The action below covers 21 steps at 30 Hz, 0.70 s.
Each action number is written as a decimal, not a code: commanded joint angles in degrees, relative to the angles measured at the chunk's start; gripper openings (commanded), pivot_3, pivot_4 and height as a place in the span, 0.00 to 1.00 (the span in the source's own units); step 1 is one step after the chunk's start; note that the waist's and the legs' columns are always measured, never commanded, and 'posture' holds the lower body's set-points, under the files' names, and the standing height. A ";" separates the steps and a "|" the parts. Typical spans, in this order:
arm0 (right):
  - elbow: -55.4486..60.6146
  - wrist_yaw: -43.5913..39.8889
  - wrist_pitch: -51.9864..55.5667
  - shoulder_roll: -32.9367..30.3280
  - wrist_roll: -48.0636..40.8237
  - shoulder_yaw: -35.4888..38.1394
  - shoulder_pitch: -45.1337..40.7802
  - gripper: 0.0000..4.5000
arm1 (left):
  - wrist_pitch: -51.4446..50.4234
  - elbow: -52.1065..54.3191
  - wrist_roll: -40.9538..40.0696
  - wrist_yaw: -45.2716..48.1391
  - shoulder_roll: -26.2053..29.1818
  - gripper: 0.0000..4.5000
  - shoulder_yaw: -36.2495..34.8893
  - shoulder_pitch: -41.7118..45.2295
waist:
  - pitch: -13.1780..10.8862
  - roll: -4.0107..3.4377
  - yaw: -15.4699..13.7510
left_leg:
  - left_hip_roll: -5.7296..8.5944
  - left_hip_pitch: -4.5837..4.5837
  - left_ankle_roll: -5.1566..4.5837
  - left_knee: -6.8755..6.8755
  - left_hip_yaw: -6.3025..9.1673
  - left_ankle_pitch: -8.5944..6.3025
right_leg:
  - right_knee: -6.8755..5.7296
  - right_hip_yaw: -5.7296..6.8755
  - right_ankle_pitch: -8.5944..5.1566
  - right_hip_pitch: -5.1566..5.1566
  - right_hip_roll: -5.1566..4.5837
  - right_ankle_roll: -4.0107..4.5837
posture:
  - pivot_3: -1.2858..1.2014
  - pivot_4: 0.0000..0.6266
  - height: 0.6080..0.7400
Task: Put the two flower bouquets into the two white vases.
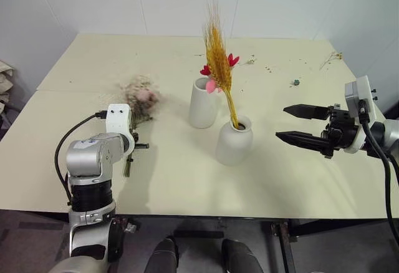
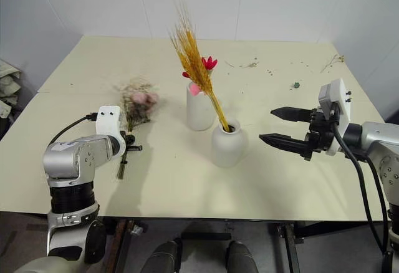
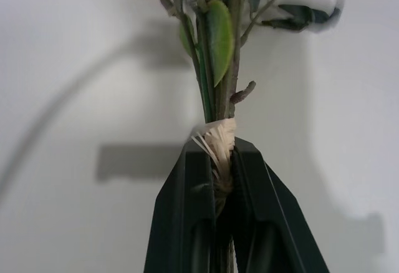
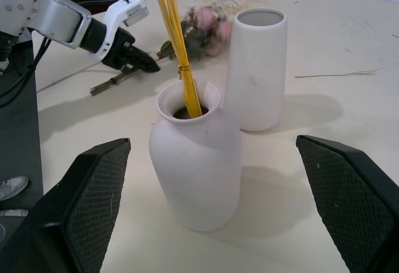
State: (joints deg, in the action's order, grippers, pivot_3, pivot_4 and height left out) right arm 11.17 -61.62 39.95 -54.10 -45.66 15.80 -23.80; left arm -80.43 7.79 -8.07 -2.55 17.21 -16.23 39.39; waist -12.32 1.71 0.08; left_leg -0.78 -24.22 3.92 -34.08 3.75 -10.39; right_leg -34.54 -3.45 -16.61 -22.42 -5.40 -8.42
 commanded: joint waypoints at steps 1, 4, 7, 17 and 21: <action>1.52 0.06 -0.97 0.10 -0.70 2.29 0.08 1.00 | 9.71 -0.72 0.00 -0.44 -0.50 0.01 -3.49 3.48 | 0.00 0.00 -0.01 | 0.00 -0.01 0.00 0.00 0.00 0.00 | 0.01 0.00 0.04 -0.01 0.00 -0.07 | 0.52 0.24 1.00; 2.17 0.23 -0.92 0.44 -1.33 3.14 0.64 1.00 | 19.24 -2.08 -1.09 1.34 -0.59 0.01 -4.32 4.69 | 0.00 0.01 0.00 | -0.01 -0.03 0.02 0.05 0.00 -0.02 | 0.02 0.01 0.13 -0.04 0.01 -0.24 | 0.52 0.24 1.00; 2.82 1.10 -1.22 1.29 -1.67 4.18 1.31 1.00 | 29.21 -5.24 -2.67 4.60 -0.15 0.01 -4.83 6.29 | 0.00 0.01 -0.04 | -0.01 -0.03 0.06 0.09 0.00 -0.06 | 0.01 0.02 0.15 -0.04 0.01 -0.29 | 0.52 0.24 1.00; 7.61 5.25 -1.98 4.25 -3.55 8.84 5.02 1.00 | 68.82 -33.21 -12.29 21.13 -1.75 0.01 -9.08 23.30 | -0.02 0.03 -0.20 | 0.00 -0.05 0.04 0.09 -0.02 -0.06 | 0.06 0.04 0.19 -0.02 0.01 -0.36 | 0.52 0.24 1.00; 9.24 6.69 -2.86 5.54 -3.75 9.32 5.95 1.00 | 80.10 -47.13 -14.58 29.60 -2.87 0.01 -8.97 31.61 | -0.02 0.03 -0.25 | 0.02 -0.13 0.02 0.08 -0.03 -0.08 | 0.25 0.04 0.24 0.02 0.01 -0.45 | 0.52 0.24 1.00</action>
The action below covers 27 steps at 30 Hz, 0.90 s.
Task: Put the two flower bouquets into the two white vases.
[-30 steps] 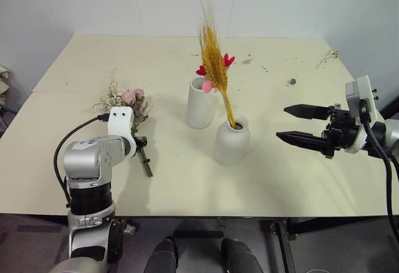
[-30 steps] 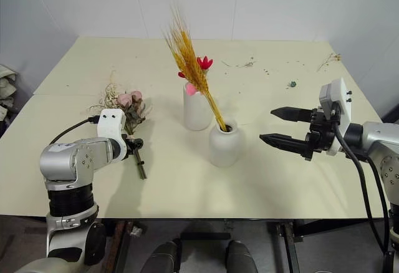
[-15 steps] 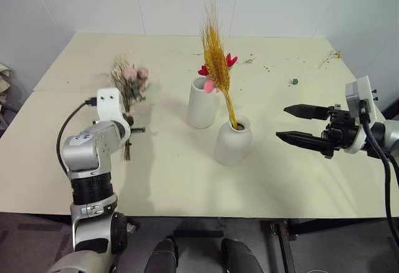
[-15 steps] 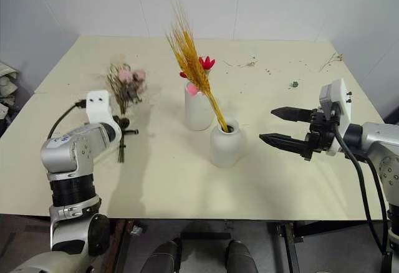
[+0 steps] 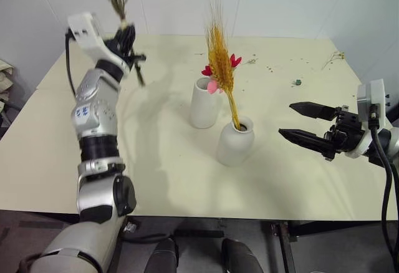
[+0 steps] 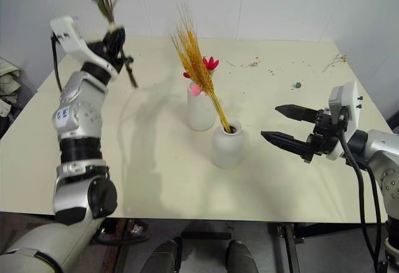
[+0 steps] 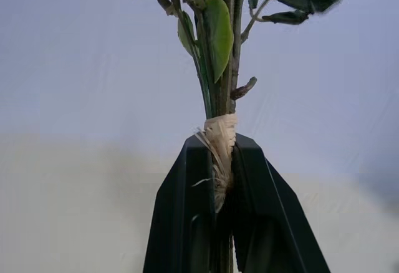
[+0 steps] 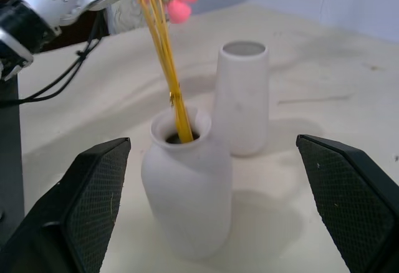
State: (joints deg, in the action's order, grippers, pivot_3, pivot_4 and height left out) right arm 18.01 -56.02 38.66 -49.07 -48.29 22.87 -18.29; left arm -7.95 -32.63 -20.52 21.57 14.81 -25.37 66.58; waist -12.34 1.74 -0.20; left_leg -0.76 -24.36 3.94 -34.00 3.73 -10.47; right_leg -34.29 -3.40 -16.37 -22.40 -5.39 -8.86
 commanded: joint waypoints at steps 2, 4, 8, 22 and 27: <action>3.33 2.11 -1.90 1.17 -1.15 2.41 0.81 1.00 | 9.33 -12.50 -3.88 8.50 -1.33 0.01 -0.30 8.23 | 0.00 0.00 0.07 | 0.00 -0.02 -0.04 0.01 0.00 -0.03 | 0.07 0.00 0.02 0.00 0.00 -0.04 | 0.52 0.24 1.00; 4.35 3.16 -2.14 1.72 -1.39 2.62 1.39 1.00 | 10.10 -16.74 -6.22 12.59 -2.43 0.01 -0.88 11.20 | 0.00 0.00 0.25 | -0.01 -0.04 -0.07 0.02 0.00 -0.04 | 0.08 0.00 0.02 -0.02 0.01 -0.06 | 0.52 0.24 1.00; 6.61 5.07 -2.41 2.73 -1.76 3.37 3.46 1.00 | 11.13 -24.10 -7.82 18.84 -4.03 0.01 -0.85 14.28 | -0.01 0.00 0.27 | -0.01 -0.10 -0.08 0.05 -0.01 -0.05 | 0.06 0.00 0.00 -0.09 0.02 -0.10 | 0.52 0.24 1.00; 13.07 10.72 -2.32 3.75 -4.58 7.50 11.06 1.00 | 13.40 -31.67 -5.99 25.48 -7.59 0.01 1.71 13.86 | -0.01 0.01 0.27 | -0.01 -0.08 -0.08 0.00 0.00 -0.04 | -0.07 0.00 0.00 -0.09 0.03 -0.10 | 0.52 0.24 1.00; 13.75 11.79 -2.56 3.59 -5.22 7.69 11.78 1.00 | 14.47 -33.33 -4.22 25.26 -8.04 0.01 3.21 12.59 | -0.01 0.01 0.25 | -0.01 -0.07 -0.08 -0.02 0.00 -0.04 | -0.11 -0.01 0.00 -0.09 0.03 -0.10 | 0.52 0.24 1.00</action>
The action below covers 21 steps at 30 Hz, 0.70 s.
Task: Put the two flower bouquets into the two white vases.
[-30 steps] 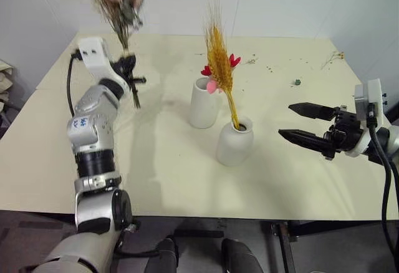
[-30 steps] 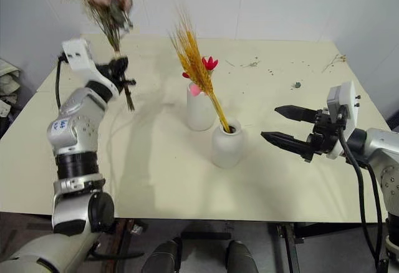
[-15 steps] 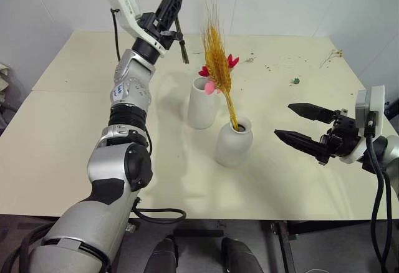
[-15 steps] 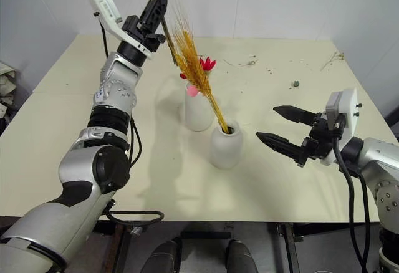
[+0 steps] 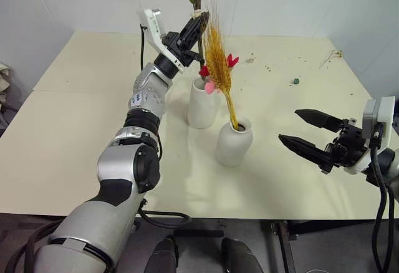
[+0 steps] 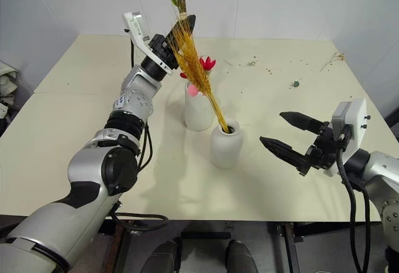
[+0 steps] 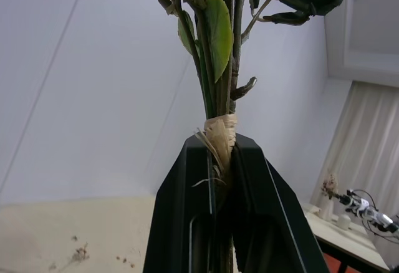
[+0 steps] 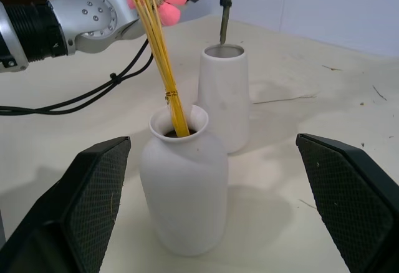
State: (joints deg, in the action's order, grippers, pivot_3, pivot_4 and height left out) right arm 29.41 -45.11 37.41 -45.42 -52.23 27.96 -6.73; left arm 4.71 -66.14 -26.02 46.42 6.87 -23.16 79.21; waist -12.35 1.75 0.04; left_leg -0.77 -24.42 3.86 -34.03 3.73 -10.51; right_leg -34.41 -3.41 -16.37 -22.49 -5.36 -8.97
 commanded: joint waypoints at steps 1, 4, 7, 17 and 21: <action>2.39 1.07 -1.35 -0.11 -1.40 2.61 0.26 1.00 | 2.05 -0.30 1.77 0.01 0.01 0.01 1.26 -0.28 | 0.00 0.00 0.02 | 0.00 0.00 0.00 0.00 0.00 0.00 | 0.00 0.00 0.00 0.00 0.00 0.00 | 0.52 0.24 1.00; 2.66 1.61 -1.44 -0.13 -1.64 2.64 0.73 1.00 | 3.21 -1.34 2.94 -0.55 0.38 0.01 1.89 -1.13 | 0.00 0.00 0.00 | 0.00 0.01 0.00 0.00 0.00 0.00 | -0.02 0.00 0.00 0.00 0.00 0.00 | 0.52 0.24 1.00; 2.88 2.07 -1.49 -0.10 -1.83 2.54 1.04 1.00 | 4.25 -2.21 3.91 -0.07 0.49 0.01 2.50 -2.06 | 0.00 0.00 0.00 | 0.00 0.00 0.00 0.00 0.00 0.00 | -0.03 0.00 0.00 -0.01 0.00 0.00 | 0.52 0.24 1.00; 3.15 2.97 -1.62 -0.24 -2.18 2.18 1.18 1.00 | 5.62 -2.14 6.87 2.29 0.65 0.01 4.62 -4.20 | 0.00 0.00 -0.06 | 0.00 0.01 -0.01 -0.02 0.00 0.01 | -0.07 0.00 0.00 0.00 0.00 0.00 | 0.52 0.24 1.00; 3.06 3.09 -1.60 -0.38 -2.21 2.15 0.91 1.00 | 5.13 -1.21 7.79 4.39 1.24 0.28 5.85 -4.38 | 0.00 0.00 -0.05 | 0.00 0.01 -0.01 -0.02 0.00 0.02 | -0.08 0.00 0.00 0.00 0.00 0.00 | 0.52 0.24 1.00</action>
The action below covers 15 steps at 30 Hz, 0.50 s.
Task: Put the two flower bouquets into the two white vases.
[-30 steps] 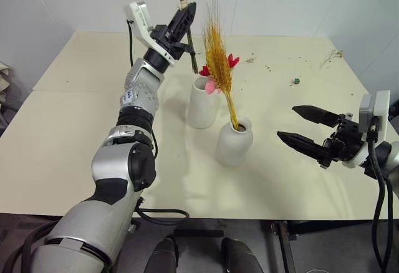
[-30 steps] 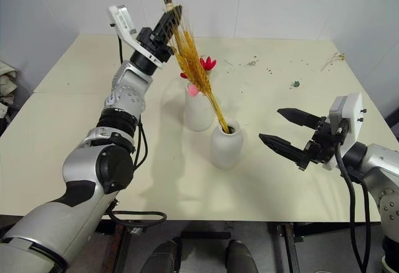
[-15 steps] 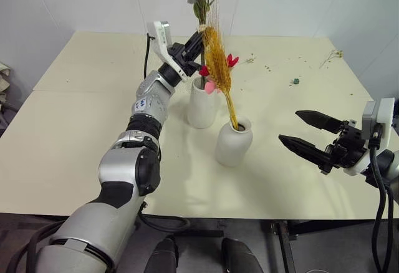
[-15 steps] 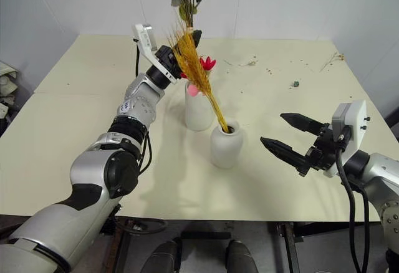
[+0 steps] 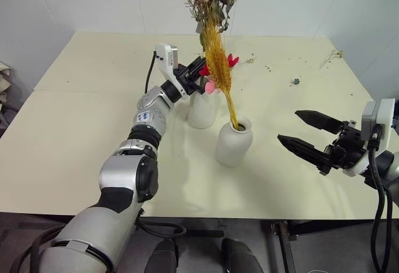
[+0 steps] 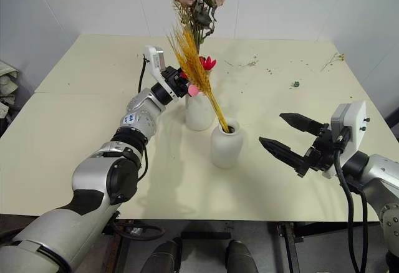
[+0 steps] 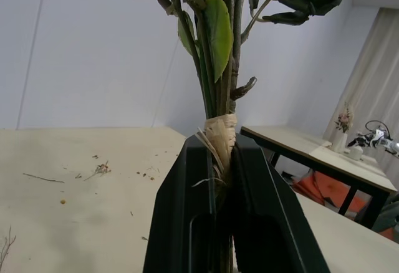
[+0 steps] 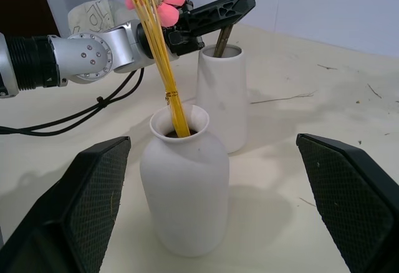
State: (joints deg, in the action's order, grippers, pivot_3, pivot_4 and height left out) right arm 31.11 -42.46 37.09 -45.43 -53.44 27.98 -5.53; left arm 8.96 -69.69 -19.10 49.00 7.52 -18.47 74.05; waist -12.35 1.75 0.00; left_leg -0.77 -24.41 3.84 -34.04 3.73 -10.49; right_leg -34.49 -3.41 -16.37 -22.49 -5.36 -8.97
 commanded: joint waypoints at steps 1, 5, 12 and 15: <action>1.34 0.43 -1.30 -0.43 -0.97 2.14 -0.33 1.00 | 1.04 2.71 1.24 2.46 0.76 0.36 1.66 0.66 | 0.00 0.00 -0.01 | 0.00 0.00 0.00 0.00 0.00 0.00 | 0.00 0.00 0.00 0.00 0.00 0.00 | 0.52 0.24 1.00; 1.30 0.35 -1.24 -0.73 -0.92 2.26 -0.45 1.00 | 1.29 3.72 1.76 3.30 1.54 0.64 2.50 0.75 | 0.00 0.00 0.01 | 0.00 0.00 0.00 0.00 0.00 0.00 | -0.01 0.00 0.00 0.00 0.00 0.00 | 0.52 0.24 1.00; 0.66 -0.23 -1.20 -1.44 -0.59 2.30 -0.92 1.00 | 1.59 4.43 3.73 2.85 3.91 1.00 4.61 2.60 | 0.00 0.00 0.02 | 0.00 0.02 -0.01 0.00 0.00 0.02 | -0.06 0.00 0.00 0.00 0.00 0.00 | 0.52 0.24 1.00; 0.38 -0.41 -1.16 -1.80 -0.60 2.40 -1.13 1.00 | 0.44 5.17 5.92 3.96 5.63 1.00 6.97 3.18 | 0.00 0.00 0.02 | 0.00 0.02 -0.01 -0.01 0.00 0.02 | -0.07 0.00 0.00 0.00 0.00 0.00 | 0.52 0.24 1.00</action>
State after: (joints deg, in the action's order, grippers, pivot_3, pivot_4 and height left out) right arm 31.02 -42.56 37.08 -46.08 -53.42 27.98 -6.05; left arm 9.37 -67.77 -14.54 51.76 12.12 -12.73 74.60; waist -12.35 1.74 0.01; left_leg -0.77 -24.39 3.84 -34.05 3.73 -10.47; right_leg -34.56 -3.41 -16.37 -22.49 -5.36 -8.96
